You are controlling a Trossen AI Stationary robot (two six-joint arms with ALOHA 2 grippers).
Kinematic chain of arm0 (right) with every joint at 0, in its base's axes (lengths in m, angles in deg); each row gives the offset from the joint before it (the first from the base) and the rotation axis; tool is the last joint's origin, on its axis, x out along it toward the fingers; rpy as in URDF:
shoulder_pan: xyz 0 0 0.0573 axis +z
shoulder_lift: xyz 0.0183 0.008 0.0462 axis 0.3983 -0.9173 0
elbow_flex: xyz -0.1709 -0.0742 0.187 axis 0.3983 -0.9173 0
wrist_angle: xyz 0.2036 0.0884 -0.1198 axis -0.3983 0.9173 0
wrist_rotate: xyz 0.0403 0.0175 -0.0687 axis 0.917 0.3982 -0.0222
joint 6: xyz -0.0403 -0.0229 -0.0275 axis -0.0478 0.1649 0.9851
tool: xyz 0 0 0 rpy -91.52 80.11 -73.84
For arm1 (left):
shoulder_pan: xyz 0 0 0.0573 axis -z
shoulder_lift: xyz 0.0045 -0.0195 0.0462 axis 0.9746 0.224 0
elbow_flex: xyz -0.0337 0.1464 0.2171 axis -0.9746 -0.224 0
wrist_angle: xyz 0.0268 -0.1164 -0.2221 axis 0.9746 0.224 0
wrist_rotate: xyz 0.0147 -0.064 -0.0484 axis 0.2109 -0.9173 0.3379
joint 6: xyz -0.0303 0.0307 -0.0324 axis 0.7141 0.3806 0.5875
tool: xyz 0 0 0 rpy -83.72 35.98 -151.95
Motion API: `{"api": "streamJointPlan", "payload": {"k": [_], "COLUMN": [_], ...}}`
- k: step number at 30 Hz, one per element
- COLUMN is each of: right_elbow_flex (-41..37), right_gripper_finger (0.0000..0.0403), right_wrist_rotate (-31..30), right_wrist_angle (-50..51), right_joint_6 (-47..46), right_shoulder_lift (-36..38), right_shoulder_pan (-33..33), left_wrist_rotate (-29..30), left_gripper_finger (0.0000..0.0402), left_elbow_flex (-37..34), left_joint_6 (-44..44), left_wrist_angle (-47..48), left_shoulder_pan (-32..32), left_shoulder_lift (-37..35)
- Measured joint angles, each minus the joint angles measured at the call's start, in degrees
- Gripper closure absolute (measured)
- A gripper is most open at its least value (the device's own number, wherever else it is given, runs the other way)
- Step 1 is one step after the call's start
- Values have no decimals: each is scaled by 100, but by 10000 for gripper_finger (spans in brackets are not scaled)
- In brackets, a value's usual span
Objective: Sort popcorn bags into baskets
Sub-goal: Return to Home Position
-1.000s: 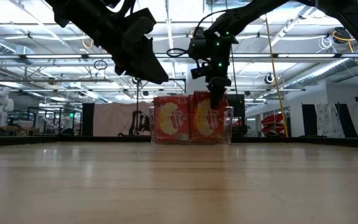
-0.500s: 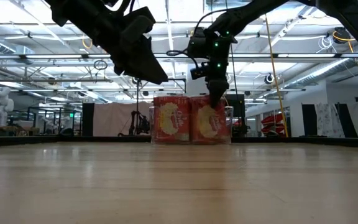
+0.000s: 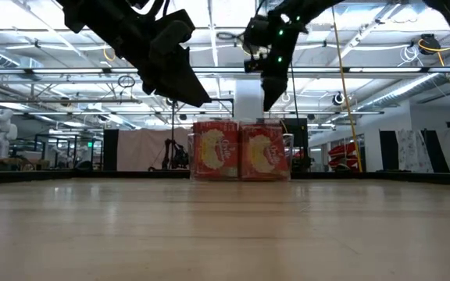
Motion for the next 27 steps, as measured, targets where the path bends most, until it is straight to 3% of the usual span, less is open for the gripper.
{"api": "streamJointPlan", "payload": {"k": [6, 12, 15, 20, 27], "right_elbow_flex": [-7, -724, -1505, -2956, -4787], "right_gripper_finger": [221, 222, 222, 223, 260], "right_wrist_rotate": [184, 1670, 1780, 1637, 1657], "right_wrist_angle": [383, 130, -391, -1690, -3908], "right_joint_6": [-199, -976, -1458, -1546, -1273], "right_shoulder_lift": [568, 1506, 2152, 3308, 4661], "right_shoulder_pan": [163, 325, 557, 1178, 1747], "left_wrist_rotate": [0, 293, 620, 637, 218], "left_gripper_finger": [236, 236, 236, 242, 317], "left_elbow_flex": [0, 0, 0, 0, 2], "left_joint_6": [2, -34, -124, -721, -1462], "left_wrist_angle": [0, -51, -109, -351, -607], "left_shoulder_pan": [0, 2, 2, -30, -193], "left_shoulder_lift": [0, 0, -3, -271, -1016]}}
